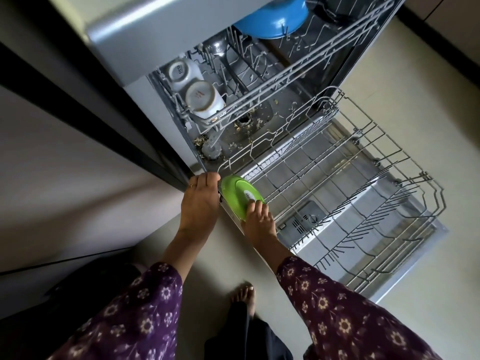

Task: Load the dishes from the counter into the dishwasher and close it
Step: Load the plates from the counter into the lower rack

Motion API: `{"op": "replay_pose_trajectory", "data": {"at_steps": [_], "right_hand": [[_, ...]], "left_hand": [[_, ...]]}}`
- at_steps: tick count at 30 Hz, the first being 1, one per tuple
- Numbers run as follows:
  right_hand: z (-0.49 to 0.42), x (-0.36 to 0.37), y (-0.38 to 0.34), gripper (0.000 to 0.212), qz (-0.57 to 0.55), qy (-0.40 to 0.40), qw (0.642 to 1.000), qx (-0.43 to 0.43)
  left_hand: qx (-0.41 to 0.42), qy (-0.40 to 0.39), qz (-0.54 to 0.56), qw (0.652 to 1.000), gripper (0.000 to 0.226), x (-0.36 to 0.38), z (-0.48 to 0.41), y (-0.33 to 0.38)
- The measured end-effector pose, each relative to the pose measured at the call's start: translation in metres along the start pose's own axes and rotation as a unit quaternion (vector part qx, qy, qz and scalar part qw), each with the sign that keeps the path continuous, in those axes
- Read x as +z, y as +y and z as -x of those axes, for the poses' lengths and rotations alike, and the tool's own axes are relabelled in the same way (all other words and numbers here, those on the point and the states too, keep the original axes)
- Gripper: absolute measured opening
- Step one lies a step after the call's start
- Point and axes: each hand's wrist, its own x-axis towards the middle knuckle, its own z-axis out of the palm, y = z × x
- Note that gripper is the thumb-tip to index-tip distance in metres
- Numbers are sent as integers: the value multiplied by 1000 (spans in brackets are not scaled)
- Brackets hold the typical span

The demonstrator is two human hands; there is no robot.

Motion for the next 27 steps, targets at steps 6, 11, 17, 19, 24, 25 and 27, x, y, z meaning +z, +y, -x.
{"op": "replay_pose_trajectory", "data": {"at_steps": [6,11,17,19,24,25,27], "right_hand": [[22,-39,-10,71,-5,-11,1000,-17],[70,-93,-37,58,1,-33,998,-61],[151,-181,-86,59,24,-9,995,-101],[180,-207,-103,50,31,23,991,-128],[255,-262,-147,34,29,60,969,-239],[270,-271,-157,32,29,64,963,-259],[297,-286,-176,29,22,68,954,-293]], "left_hand": [[-4,13,-8,1000,38,-38,0,11],[-48,9,3,999,37,-99,6,27],[-100,-2,13,995,32,-208,36,43],[-126,-11,26,992,28,-247,51,46],[-198,11,37,979,26,-339,100,44],[-215,18,29,976,27,-358,111,42],[-246,39,16,968,25,-393,135,36]]}}
